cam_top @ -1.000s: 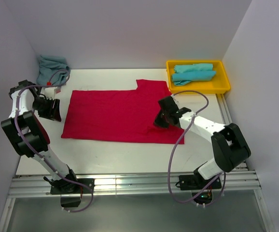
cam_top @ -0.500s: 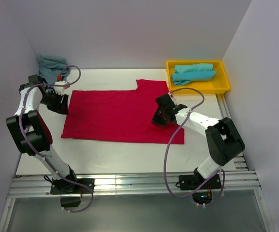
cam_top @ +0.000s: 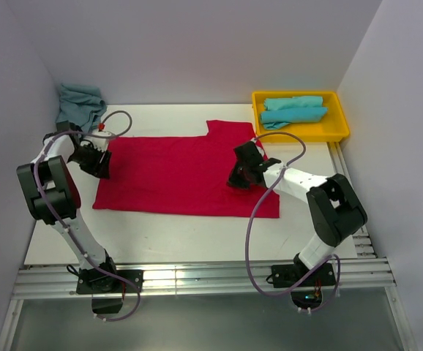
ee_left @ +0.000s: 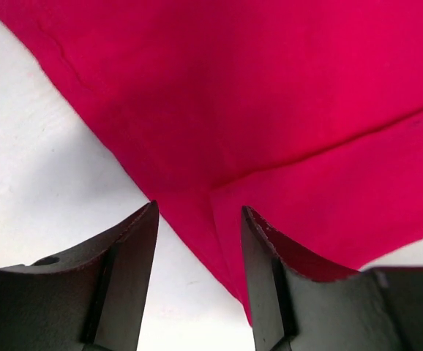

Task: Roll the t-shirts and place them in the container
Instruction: Fold the tshirt

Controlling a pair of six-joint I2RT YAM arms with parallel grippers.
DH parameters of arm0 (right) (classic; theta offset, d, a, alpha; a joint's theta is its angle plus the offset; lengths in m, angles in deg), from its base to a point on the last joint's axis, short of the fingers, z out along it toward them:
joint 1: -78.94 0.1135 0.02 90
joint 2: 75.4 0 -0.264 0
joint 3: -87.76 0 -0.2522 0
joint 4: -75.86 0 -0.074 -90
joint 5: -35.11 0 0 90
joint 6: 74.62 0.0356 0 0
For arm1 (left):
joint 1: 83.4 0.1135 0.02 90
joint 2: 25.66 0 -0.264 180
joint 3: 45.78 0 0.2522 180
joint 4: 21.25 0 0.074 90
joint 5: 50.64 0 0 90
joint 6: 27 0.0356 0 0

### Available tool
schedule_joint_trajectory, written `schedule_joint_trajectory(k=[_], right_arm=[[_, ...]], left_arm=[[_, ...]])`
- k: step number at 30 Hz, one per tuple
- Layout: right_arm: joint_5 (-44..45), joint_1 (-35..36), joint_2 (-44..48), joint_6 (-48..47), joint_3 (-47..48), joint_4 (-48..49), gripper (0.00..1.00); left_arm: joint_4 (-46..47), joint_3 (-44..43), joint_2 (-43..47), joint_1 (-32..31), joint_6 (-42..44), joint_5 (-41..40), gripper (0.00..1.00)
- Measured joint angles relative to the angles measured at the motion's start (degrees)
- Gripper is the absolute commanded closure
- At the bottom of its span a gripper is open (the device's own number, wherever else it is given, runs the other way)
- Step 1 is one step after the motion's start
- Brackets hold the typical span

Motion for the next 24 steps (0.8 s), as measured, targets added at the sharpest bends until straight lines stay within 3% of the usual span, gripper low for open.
schedule_joint_trajectory(k=[24], right_arm=[[-0.4, 0.0, -1.8, -0.7, 0.1, 0.7, 1.00]], left_arm=[[1.1, 0.0, -4.0, -2.6, 0.9, -0.9, 0.59]])
